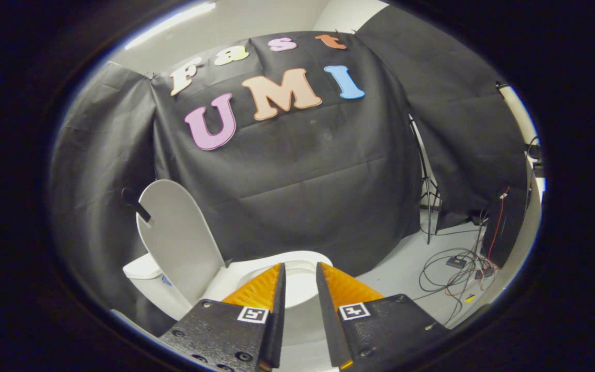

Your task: Open the toilet lid.

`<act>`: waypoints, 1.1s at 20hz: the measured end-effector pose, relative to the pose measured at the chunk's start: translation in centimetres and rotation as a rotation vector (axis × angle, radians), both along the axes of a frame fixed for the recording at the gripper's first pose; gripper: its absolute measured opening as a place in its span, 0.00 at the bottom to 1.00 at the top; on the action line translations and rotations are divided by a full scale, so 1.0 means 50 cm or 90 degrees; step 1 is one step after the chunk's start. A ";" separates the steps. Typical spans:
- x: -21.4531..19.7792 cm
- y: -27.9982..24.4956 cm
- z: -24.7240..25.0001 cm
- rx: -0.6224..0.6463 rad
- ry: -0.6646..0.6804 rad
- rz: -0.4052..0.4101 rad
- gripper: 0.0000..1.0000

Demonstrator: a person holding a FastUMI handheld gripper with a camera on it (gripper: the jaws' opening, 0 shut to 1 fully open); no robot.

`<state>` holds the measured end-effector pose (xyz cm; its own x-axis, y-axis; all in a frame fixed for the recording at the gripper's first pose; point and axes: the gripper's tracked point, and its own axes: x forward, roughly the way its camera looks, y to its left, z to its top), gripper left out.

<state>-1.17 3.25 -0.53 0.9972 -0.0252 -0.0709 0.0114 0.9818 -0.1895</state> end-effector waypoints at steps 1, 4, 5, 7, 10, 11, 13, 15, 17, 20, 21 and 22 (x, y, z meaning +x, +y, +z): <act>0.000 0.000 0.003 0.002 -0.004 0.000 0.35; -0.004 0.001 0.011 0.006 -0.014 0.003 0.35; -0.005 0.003 0.014 0.006 -0.017 0.004 0.35; -0.005 0.004 0.019 0.009 -0.021 0.007 0.35; -0.004 0.005 0.018 0.008 -0.020 0.008 0.35; -0.004 0.006 0.018 0.010 -0.020 0.010 0.35; -0.004 0.005 0.018 0.011 -0.019 0.011 0.35; -0.004 0.005 0.017 0.011 -0.017 0.010 0.35; -0.001 0.006 0.019 0.011 -0.015 0.011 0.35; 0.001 0.006 0.016 0.013 -0.012 0.013 0.35; 0.001 0.006 0.016 0.013 -0.011 0.013 0.35; 0.000 0.006 0.016 0.014 -0.011 0.013 0.35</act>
